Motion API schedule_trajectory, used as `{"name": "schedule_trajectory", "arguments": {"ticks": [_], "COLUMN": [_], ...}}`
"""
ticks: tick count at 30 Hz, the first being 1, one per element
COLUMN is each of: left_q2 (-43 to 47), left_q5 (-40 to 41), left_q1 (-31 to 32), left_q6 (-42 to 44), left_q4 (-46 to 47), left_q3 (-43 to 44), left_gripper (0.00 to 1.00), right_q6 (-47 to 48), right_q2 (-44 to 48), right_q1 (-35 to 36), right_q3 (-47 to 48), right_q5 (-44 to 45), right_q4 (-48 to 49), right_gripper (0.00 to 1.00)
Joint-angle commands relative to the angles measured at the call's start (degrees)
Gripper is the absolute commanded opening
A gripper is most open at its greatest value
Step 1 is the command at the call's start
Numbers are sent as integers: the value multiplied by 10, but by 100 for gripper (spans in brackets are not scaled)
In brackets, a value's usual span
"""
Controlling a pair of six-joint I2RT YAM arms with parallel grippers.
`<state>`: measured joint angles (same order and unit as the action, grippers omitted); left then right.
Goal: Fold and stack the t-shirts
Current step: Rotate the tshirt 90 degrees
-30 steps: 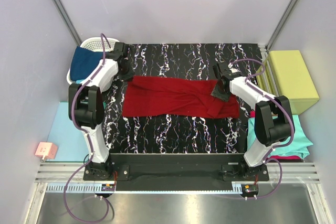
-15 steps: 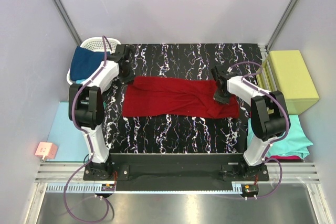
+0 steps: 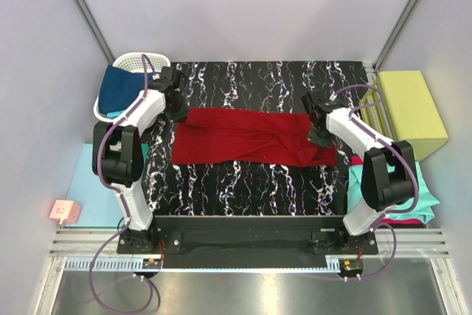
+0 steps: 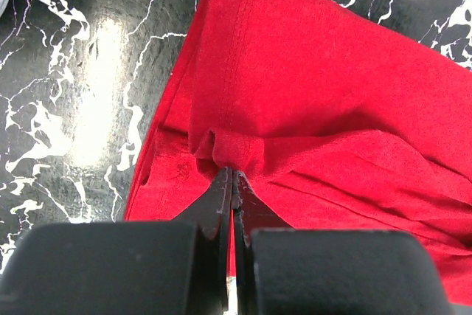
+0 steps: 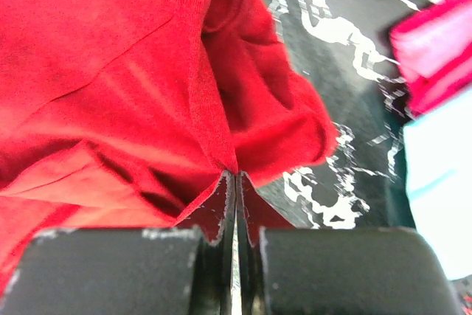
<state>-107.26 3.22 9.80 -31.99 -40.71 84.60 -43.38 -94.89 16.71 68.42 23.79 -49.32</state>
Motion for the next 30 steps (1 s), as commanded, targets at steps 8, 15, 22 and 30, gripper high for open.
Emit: {"name": "schedule_trajectory", "arguments": {"ticks": [8,15,22,30], "left_q2": [50,57,69,74], "left_q5": [2,4,6,6], "left_q1": [9,17,18,19], "left_q6": [-4,-4,-2,-5], "left_q4": [19,21,21,24], "left_q3": [-9,-23,-20,-29], "left_gripper": [0,0,0,0], "right_q6": [-70,-77,-28,16], "right_q2": [68,102,146,86], "right_q1": [-3,-2,-3,-3], "right_q3": [-37,-80,-36,28], "right_q5": [12,-10,-35,-110], "right_q4": [-114,-119,-40,4], "right_gripper": [0,0,39,51]}}
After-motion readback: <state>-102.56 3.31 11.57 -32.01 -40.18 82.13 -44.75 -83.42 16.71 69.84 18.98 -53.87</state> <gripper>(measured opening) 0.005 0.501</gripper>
